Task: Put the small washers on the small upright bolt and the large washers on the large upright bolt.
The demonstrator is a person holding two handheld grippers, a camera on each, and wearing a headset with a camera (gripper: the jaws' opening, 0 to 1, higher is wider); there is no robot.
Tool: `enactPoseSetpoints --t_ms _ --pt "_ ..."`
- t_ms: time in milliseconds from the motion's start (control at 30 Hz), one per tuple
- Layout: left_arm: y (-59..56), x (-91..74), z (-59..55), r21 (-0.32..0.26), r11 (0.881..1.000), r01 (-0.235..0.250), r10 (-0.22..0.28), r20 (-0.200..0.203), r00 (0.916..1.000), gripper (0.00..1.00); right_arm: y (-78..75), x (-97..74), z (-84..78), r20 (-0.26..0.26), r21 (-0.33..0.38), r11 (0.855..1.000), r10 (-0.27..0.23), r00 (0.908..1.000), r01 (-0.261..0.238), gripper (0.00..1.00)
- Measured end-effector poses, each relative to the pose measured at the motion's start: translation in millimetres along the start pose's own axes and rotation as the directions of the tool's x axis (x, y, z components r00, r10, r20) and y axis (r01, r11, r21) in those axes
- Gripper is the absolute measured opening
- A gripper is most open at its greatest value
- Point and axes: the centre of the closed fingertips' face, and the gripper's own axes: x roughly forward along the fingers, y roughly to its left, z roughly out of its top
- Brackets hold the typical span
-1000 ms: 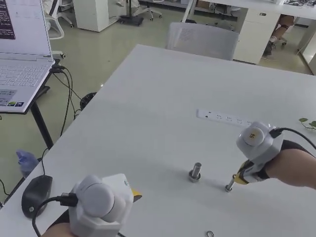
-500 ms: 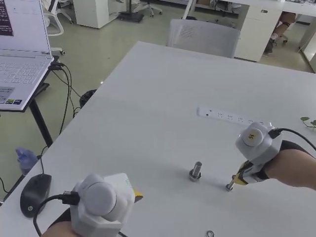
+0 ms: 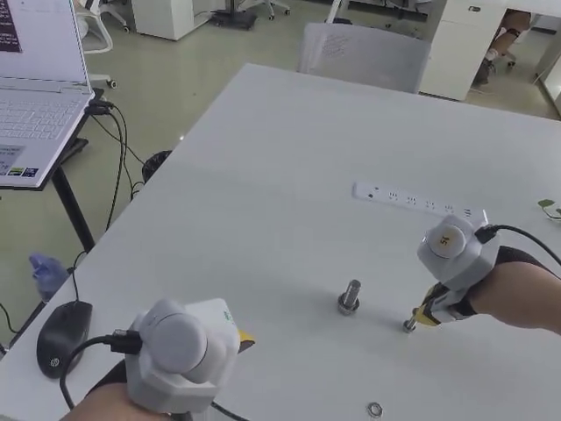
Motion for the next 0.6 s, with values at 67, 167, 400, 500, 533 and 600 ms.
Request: enactPoseSetpoints --t_ms 67,167,400,500,533,600 --pt "-0.2 0.0 0.2 -0.001 1.0 0.002 -0.002 0.0 1.0 0.9 -0.1 1.5 -0.4 -0.001 -0.001 1.0 0.001 1.0 -0.001 0.12" --pt "0.9 -0.2 1.9 -0.003 1.0 0.001 0.0 0.006 1.0 0.9 -0.4 4.6 -2.3 -0.006 -0.004 1.0 0.001 1.0 -0.001 0.12" --pt "4.3 -0.8 0.4 -0.007 1.0 -0.001 0.001 0.004 1.0 0.89 1.5 8.7 -2.6 -0.013 -0.002 1.0 0.007 0.9999 -0.008 0.12" --pt "4.5 -1.0 -0.5 -0.011 1.0 0.0 0.0 0.003 1.0 0.89 2.6 12.9 -3.1 -0.015 -0.005 1.0 0.009 0.9998 -0.009 0.12" --pt "4.1 -0.9 -0.6 -0.013 1.0 0.001 -0.001 0.004 1.0 0.89 3.6 13.1 -2.4 -0.017 -0.005 1.0 0.01 0.9998 -0.01 0.12" --pt "3.4 -0.8 -1.2 -0.015 1.0 0.003 -0.003 0.003 1.0 0.88 4.8 15.1 -1.7 -0.018 -0.006 1.0 0.012 0.9998 -0.012 0.13"
